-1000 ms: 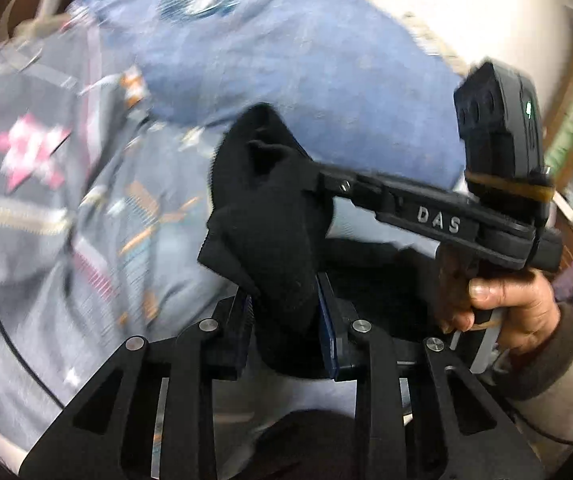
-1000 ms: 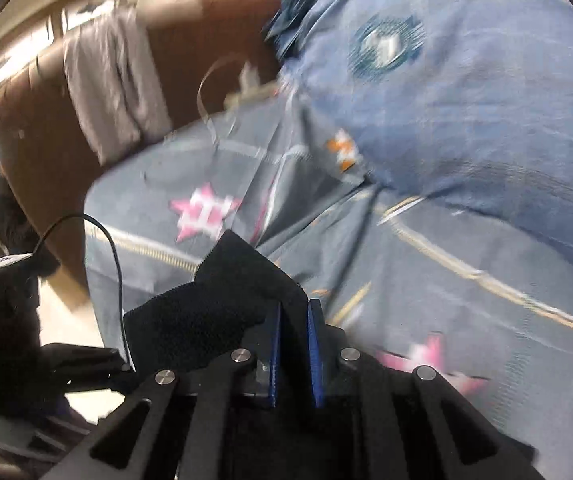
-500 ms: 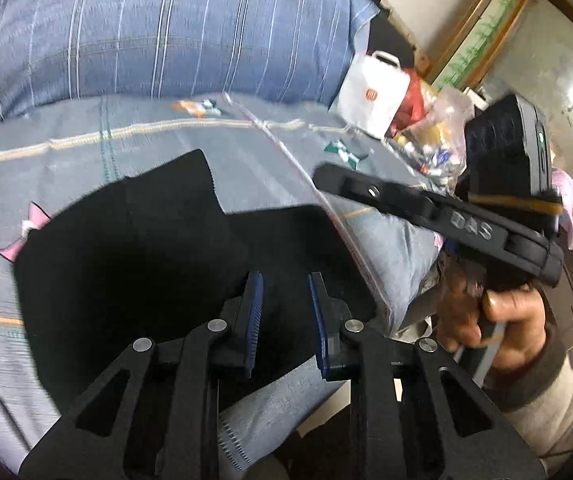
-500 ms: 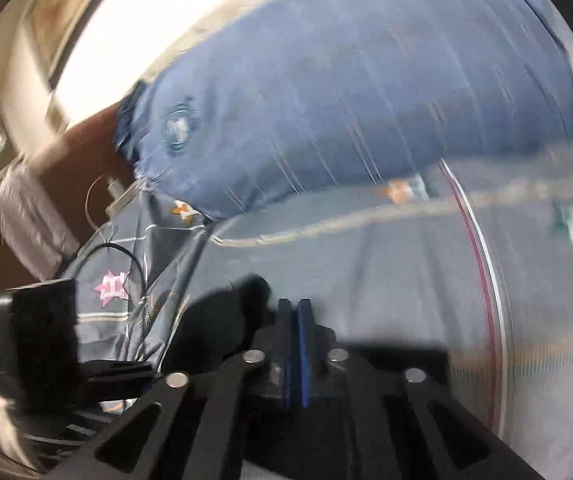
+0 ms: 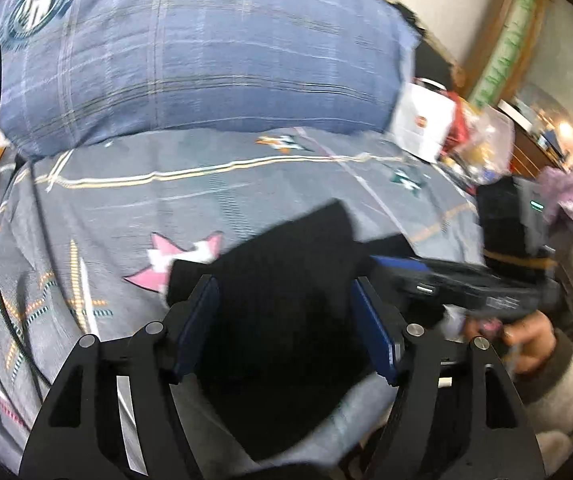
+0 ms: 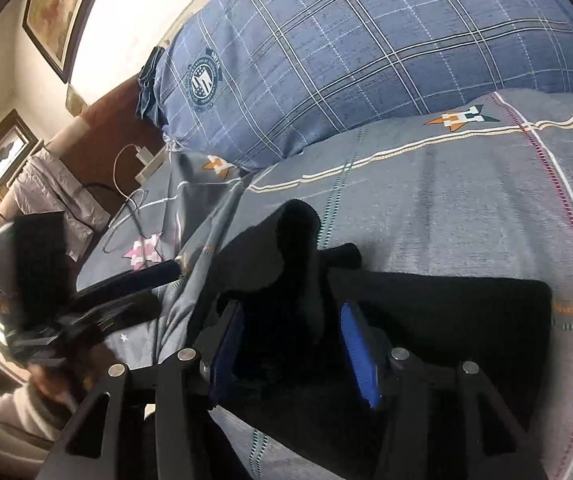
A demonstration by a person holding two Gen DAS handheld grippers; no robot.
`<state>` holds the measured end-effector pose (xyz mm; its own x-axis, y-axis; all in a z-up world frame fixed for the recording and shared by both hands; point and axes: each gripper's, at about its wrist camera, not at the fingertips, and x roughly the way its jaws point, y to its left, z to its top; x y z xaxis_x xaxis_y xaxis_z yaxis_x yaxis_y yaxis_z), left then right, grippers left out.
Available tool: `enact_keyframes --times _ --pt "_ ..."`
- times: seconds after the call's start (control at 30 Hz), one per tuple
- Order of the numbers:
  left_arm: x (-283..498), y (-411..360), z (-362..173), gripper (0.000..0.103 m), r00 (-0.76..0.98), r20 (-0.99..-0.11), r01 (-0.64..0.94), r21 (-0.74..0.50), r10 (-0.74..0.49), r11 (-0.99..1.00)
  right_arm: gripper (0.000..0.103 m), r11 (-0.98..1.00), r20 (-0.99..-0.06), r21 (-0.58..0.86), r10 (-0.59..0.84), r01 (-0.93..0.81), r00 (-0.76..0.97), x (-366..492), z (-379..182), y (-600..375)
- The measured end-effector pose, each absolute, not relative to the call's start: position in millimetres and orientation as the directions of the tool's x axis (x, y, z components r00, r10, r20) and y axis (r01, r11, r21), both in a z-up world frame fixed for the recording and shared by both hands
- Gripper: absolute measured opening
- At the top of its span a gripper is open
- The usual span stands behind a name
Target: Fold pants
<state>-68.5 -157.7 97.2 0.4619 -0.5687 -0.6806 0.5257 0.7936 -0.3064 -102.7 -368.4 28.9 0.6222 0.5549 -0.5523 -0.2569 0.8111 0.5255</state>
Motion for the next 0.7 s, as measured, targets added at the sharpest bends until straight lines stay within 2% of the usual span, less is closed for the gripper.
enact_keyframes --times 0.27,0.43,0.53,0.57,0.6,0.7 --pt "-52 -146 63 0.069 0.467 -0.69 0.481 -0.327 -0.553 0.814 0.074 0.742 -0.495 0.624 0.619 -0.246 0.61 -100 28 -391" --pt "-53 -138 63 0.069 0.478 -0.688 0.464 -0.331 -0.546 0.822 0.074 0.734 -0.534 0.623 0.653 -0.272 0.537 -77 24 -365" --pt "-51 -127 61 0.069 0.49 -0.688 0.419 -0.351 -0.534 0.837 0.076 0.761 -0.568 0.574 0.635 -0.301 0.523 -69 23 -346" --pt "-51 -122 60 0.069 0.496 -0.69 0.399 -0.358 -0.527 0.844 0.062 0.779 -0.589 0.547 0.619 -0.307 0.52 -67 23 -340" --pt "-50 -118 59 0.069 0.495 -0.694 0.381 -0.367 -0.523 0.848 0.032 0.791 -0.606 0.517 0.609 -0.328 0.512 -66 24 -332" --pt "-56 -118 63 0.069 0.489 -0.698 0.381 -0.369 -0.524 0.848 0.015 0.825 -0.623 0.425 0.566 -0.373 0.541 -76 37 -322"
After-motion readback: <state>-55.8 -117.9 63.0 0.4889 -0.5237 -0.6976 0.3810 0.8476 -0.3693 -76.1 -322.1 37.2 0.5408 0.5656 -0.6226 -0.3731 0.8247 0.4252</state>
